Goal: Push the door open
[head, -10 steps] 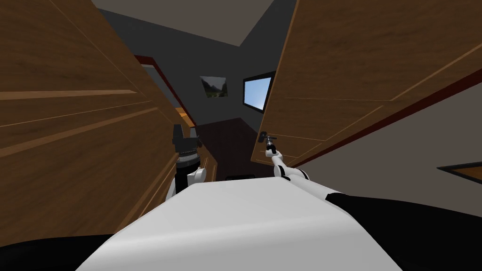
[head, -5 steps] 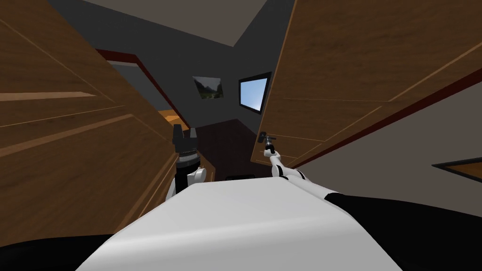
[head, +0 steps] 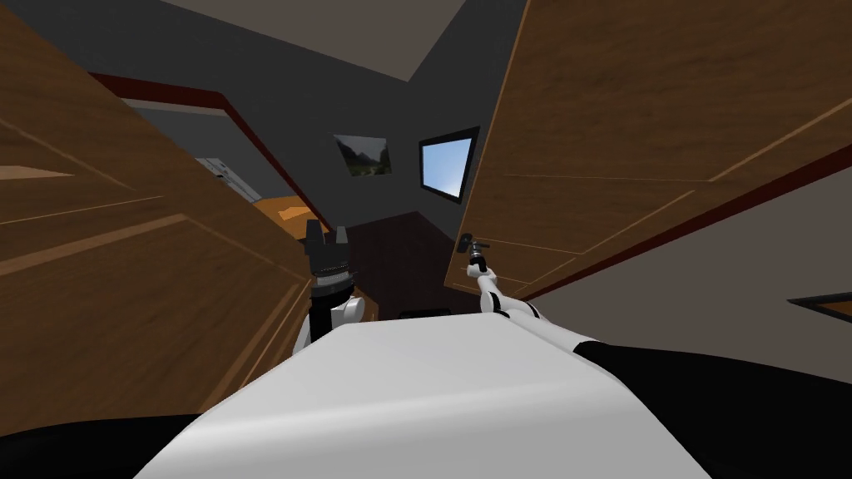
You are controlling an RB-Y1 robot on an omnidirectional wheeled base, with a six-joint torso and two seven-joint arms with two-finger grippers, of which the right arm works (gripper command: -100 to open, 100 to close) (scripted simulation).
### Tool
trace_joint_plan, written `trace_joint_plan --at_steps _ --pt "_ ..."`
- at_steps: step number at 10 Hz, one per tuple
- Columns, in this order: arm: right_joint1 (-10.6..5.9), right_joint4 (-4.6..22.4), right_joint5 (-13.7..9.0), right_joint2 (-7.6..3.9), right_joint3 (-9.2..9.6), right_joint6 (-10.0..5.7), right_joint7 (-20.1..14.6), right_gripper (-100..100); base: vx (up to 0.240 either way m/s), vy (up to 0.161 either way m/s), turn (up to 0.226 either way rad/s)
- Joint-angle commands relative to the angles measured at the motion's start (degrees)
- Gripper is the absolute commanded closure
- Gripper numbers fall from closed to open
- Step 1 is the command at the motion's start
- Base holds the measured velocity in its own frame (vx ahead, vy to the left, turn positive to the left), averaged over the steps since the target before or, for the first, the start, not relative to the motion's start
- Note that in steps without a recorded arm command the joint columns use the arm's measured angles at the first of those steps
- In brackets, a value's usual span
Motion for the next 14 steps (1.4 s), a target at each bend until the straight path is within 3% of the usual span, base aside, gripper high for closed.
trace_joint_plan --at_steps 1,3,8,10,11,14 --pt "0.21 -0.85 -0.24 -0.58 -1.01 0.22 0.21 100 0.188 0.040 -0.041" --pt "0.32 -0.92 -0.39 -0.77 -1.68 0.25 0.46 100 0.154 0.047 -0.048" --pt "1.01 -1.31 -1.26 -1.88 -5.62 0.41 1.91 100 0.202 0.061 -0.065" --pt "1.19 -1.41 -1.47 -2.16 -6.60 0.45 2.27 100 0.175 0.087 -0.062" --pt "1.39 -1.69 -1.37 -1.96 -6.08 0.63 1.91 100 0.077 0.033 -0.036" --pt "1.84 -1.96 -1.81 -2.72 -8.45 0.69 2.57 100 0.199 0.019 -0.051"
